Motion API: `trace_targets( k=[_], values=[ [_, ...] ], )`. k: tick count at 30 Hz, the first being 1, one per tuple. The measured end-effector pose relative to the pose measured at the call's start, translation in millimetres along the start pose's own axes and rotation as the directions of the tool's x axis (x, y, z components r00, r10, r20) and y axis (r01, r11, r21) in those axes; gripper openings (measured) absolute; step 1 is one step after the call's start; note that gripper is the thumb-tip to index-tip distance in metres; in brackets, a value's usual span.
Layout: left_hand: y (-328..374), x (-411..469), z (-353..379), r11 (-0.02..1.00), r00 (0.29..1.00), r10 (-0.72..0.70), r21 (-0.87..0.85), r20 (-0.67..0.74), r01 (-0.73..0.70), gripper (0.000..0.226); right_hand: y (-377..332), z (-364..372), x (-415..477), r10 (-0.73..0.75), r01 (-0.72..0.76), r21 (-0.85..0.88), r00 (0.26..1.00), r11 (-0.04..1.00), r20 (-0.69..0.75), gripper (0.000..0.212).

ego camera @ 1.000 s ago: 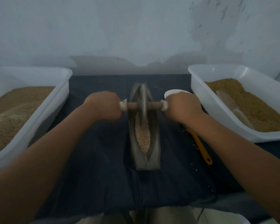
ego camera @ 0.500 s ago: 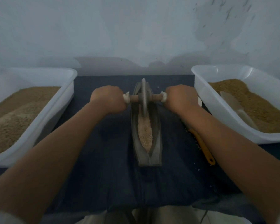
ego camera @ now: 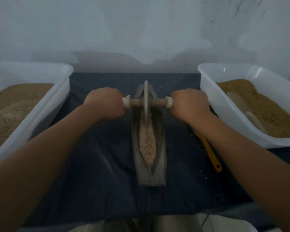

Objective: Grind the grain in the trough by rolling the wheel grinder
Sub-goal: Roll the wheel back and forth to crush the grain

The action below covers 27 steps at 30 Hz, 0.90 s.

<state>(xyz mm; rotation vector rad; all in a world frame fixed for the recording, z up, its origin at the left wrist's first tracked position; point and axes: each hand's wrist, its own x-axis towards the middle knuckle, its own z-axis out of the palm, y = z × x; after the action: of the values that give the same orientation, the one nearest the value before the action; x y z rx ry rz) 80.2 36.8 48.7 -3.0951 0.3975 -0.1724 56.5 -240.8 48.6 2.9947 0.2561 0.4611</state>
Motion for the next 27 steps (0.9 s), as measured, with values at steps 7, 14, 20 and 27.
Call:
trace_targets(
  k=[7,14,20,27],
  values=[
    [-1.3,-45.5,12.3,0.998,0.997,0.051,-0.04,0.062,-0.048,0.027,-0.5,-11.1,-28.4,-0.074,0.073,0.014,0.991,0.997,0.115,0.033],
    [1.6,-69.8,7.9,0.988,0.99,0.141,0.059,0.0,-0.141,0.03,3.7,-6.7,-68.5,-0.109,0.109,0.004,0.994,0.994,0.021,0.04],
    [4.2,-2.5,5.2,0.998,0.998,-0.056,0.025,-0.041,0.057,0.032,-4.5,8.5,11.6,-0.001,0.0,-0.029,0.999,1.0,-0.039,0.042],
    [0.9,-81.2,11.1,0.976,0.966,0.193,0.14,-0.173,-0.17,0.029,2.9,-0.4,-73.7,-0.097,0.1,0.085,0.995,0.991,-0.037,0.045]
  ],
)
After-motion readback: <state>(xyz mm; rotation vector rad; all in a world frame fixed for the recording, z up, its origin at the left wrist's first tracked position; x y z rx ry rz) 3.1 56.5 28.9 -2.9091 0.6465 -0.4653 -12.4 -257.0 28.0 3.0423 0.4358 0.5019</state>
